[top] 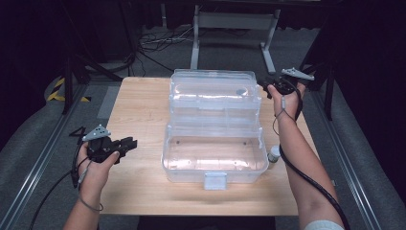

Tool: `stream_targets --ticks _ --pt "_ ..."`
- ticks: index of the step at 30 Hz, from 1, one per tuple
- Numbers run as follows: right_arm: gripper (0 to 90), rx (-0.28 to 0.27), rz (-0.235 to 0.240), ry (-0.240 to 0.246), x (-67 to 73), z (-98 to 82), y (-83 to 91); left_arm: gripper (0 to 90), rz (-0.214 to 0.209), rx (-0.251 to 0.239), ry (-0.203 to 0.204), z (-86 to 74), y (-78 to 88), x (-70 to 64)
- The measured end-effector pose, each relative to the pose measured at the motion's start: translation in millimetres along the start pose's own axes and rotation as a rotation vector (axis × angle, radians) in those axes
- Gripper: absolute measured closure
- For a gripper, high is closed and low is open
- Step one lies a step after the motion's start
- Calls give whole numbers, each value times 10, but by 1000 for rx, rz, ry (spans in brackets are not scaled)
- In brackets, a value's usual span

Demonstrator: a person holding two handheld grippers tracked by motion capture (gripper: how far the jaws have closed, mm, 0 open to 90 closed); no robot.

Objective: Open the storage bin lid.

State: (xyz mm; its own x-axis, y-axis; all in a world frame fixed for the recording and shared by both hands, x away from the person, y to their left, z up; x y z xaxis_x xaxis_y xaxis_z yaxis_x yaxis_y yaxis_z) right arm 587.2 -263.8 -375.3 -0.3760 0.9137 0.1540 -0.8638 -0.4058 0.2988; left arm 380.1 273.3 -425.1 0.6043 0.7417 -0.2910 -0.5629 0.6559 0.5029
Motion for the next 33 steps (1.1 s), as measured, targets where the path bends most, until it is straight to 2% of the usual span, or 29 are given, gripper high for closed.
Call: stream_targets --ticks 4,7,10,13,14,15,17,18,20,22,24,25,26,28,29,31,33 --pt "522 -5 19 12 21 13 224 660 -11 3 -16 31 -20 38" --pt "500 -5 28 30 31 30 377 629 -16 -11 -26 69 -41 47" --pt "479 13 52 50 48 42 553 587 -19 -22 -36 116 -76 50" --pt "487 17 72 89 53 57 692 527 -19 -31 -48 162 -136 51" --pt "463 -10 84 112 55 70 728 505 -12 -33 -55 173 -154 53" --pt "413 -24 86 105 60 79 760 493 -10 -32 -57 181 -165 54" --pt "438 -3 91 86 66 78 814 494 -23 -31 -53 199 -190 49" --pt "428 12 90 88 65 75 858 494 -25 -33 -58 207 -202 48" --pt "398 38 42 134 49 69 927 494 -32 -30 -56 215 -222 43" --pt "421 62 47 146 45 64 1004 494 -34 -28 -58 220 -236 45" --pt "379 64 42 165 42 63 1059 494 -38 -27 -56 227 -245 41" --pt "293 63 23 159 41 64 1097 494 -39 -27 -61 232 -248 42" --pt "293 64 7 147 44 59 1135 494 -38 -30 -63 237 -253 42" --pt "316 85 53 121 56 41 1209 494 -38 -27 -65 242 -260 42" --pt "340 92 60 98 57 29 1246 494 -38 -28 -68 244 -265 42" --pt "434 103 86 65 59 14 1314 494 -38 -24 -70 247 -273 35" --pt "436 145 99 13 51 -8 1386 498 -38 -22 -75 250 -278 27"
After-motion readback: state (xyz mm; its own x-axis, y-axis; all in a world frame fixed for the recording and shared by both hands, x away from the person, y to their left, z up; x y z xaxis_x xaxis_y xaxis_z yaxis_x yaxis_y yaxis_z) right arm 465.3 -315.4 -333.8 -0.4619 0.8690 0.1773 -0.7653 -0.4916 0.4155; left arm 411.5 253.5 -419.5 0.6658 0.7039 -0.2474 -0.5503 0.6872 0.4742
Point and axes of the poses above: each handheld gripper's, and its own axes: y roughly backward along the jaws, z roughly out of its top, x roughly to its left, the point moved 3 cm from there along -y, roughly forward along the jaws, and after that the axes turned 4 degrees about -z, right-handed, at the moved point
